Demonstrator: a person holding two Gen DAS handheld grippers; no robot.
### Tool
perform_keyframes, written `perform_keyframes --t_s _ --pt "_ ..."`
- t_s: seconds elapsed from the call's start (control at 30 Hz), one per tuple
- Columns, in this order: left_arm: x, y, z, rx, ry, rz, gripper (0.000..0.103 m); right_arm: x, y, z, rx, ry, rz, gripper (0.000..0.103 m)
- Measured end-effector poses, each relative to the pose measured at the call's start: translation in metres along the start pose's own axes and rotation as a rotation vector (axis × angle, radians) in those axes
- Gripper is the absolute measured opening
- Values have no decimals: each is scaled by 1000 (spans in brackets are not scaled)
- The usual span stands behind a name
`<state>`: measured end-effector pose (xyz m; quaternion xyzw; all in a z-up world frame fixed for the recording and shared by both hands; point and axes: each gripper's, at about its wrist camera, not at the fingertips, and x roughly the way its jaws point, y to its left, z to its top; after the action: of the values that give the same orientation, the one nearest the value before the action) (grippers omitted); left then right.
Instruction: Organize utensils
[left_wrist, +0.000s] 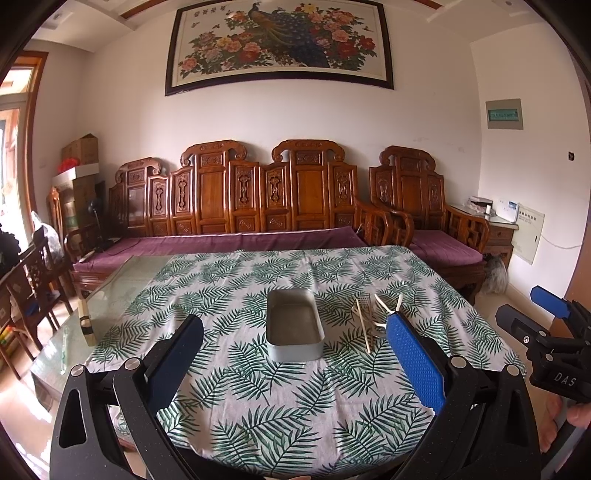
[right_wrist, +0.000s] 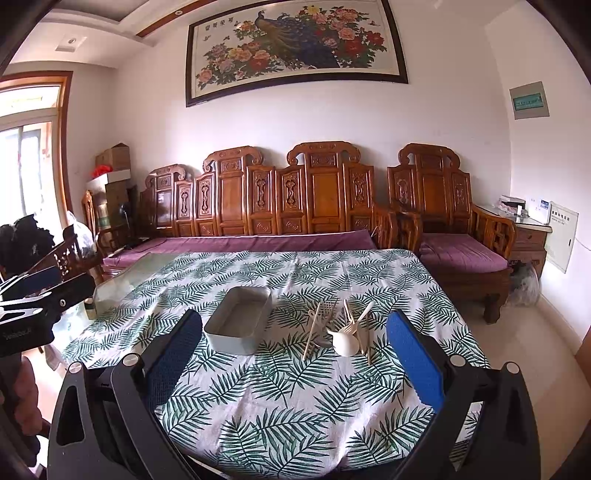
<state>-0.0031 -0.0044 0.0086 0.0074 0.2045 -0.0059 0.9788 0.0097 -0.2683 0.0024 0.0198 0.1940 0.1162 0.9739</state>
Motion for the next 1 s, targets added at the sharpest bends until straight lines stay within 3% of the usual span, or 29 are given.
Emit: perform_keyframes --t_s 1.0 --pt "0 -1 -3 1 -2 -2 96 -8 6 6 0 -2 0 100"
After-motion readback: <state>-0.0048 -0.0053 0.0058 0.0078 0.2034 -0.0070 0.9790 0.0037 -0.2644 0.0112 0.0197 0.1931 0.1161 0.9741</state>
